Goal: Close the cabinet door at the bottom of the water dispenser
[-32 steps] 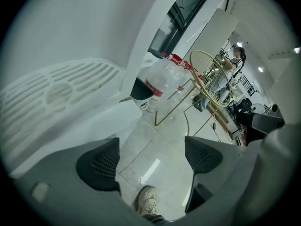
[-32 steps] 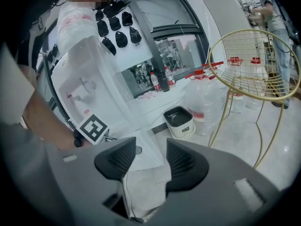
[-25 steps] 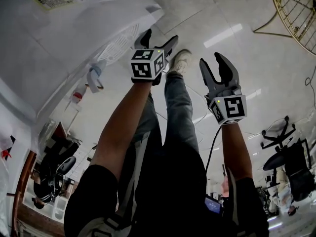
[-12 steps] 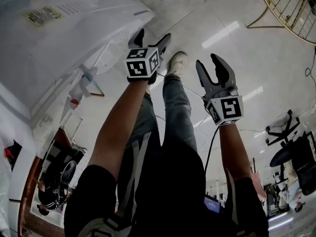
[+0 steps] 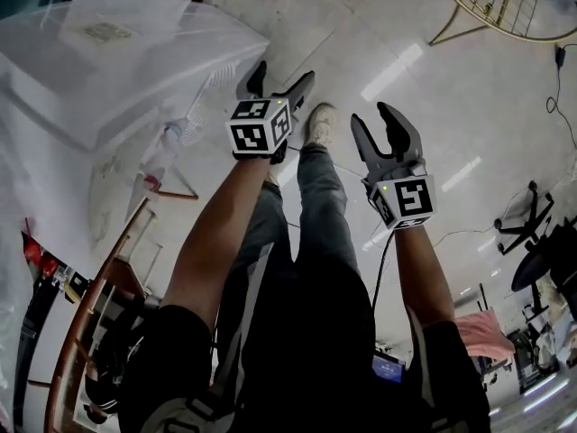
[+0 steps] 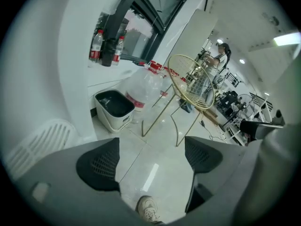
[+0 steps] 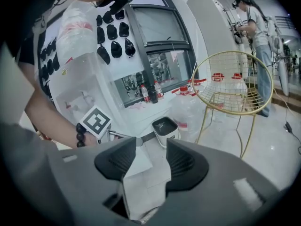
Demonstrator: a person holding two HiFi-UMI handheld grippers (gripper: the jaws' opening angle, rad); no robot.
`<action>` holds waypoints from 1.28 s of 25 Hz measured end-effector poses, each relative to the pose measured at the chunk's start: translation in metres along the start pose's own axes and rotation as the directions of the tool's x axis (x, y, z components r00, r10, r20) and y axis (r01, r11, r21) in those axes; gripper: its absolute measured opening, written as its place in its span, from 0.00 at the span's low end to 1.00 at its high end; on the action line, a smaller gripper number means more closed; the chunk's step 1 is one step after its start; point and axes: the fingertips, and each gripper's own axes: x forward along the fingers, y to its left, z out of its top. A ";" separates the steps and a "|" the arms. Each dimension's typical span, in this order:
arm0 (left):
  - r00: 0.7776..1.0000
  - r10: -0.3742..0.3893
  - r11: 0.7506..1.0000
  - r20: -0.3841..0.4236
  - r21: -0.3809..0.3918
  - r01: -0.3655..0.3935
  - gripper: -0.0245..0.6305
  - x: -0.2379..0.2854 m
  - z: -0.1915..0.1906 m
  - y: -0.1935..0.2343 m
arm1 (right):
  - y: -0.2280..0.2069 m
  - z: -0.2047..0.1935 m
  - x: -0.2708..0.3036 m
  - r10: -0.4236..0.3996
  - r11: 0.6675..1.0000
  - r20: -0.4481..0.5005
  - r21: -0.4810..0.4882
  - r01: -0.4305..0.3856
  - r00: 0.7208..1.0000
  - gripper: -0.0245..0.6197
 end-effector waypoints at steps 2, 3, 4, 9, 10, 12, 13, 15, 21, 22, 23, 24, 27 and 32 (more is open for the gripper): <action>0.999 -0.037 0.999 0.021 0.037 0.037 0.72 -0.022 0.014 -0.020 | 0.009 0.008 -0.016 -0.020 1.000 0.014 -0.009 0.020 1.000 0.35; 0.998 -0.060 0.997 0.031 0.058 0.058 0.72 -0.034 0.022 -0.032 | 0.015 0.014 -0.026 -0.031 1.000 0.025 -0.005 0.031 0.999 0.35; 0.996 -0.084 0.993 0.040 0.081 0.081 0.72 -0.047 0.030 -0.046 | 0.020 0.021 -0.035 -0.042 0.999 0.039 0.001 0.042 0.998 0.35; 0.976 -0.205 0.962 0.069 0.195 0.189 0.66 -0.116 0.064 -0.103 | 0.051 0.060 -0.089 -0.101 0.995 0.132 0.032 0.097 0.986 0.35; 0.973 -0.219 0.958 0.079 0.207 0.199 0.65 -0.132 0.070 -0.112 | 0.056 0.068 -0.102 -0.112 0.994 0.149 0.038 0.107 0.983 0.34; 0.966 -0.242 0.950 0.096 0.226 0.215 0.60 -0.168 0.081 -0.129 | 0.067 0.085 -0.129 -0.135 0.990 0.175 0.054 0.128 0.975 0.34; 0.962 -0.254 0.945 0.104 0.239 0.224 0.58 -0.186 0.087 -0.137 | 0.072 0.093 -0.142 -0.145 0.989 0.185 0.060 0.137 0.972 0.34; 0.951 -0.284 0.929 0.124 0.282 0.240 0.56 -0.219 0.103 -0.154 | 0.079 0.115 -0.162 -0.158 0.987 0.212 0.055 0.150 0.964 0.34; 0.915 -0.364 0.877 0.173 0.395 0.274 0.56 -0.317 0.138 -0.200 | 0.111 0.175 -0.221 -0.149 0.986 0.279 -0.034 0.165 0.949 0.34; 0.908 -0.377 0.871 0.183 0.403 0.280 0.56 -0.332 0.143 -0.207 | 0.118 0.185 -0.231 -0.147 0.985 0.291 -0.044 0.167 0.945 0.34; 0.900 -0.389 0.865 0.196 0.413 0.284 0.56 -0.348 0.148 -0.213 | 0.125 0.194 -0.240 -0.144 0.984 0.304 -0.054 0.168 0.942 0.34; 0.892 -0.400 0.860 0.211 0.424 0.285 0.56 -0.362 0.154 -0.218 | 0.131 0.202 -0.248 -0.140 0.984 0.318 -0.062 0.167 0.938 0.34; 0.869 -0.425 0.841 0.254 0.467 0.275 0.56 -0.399 0.170 -0.228 | 0.149 0.221 -0.264 -0.121 0.985 0.354 -0.070 0.155 0.928 0.34; 0.841 -0.429 0.830 0.329 0.510 0.224 0.56 -0.451 0.198 -0.226 | 0.177 0.248 -0.279 -0.099 0.984 0.393 -0.095 0.148 0.914 0.33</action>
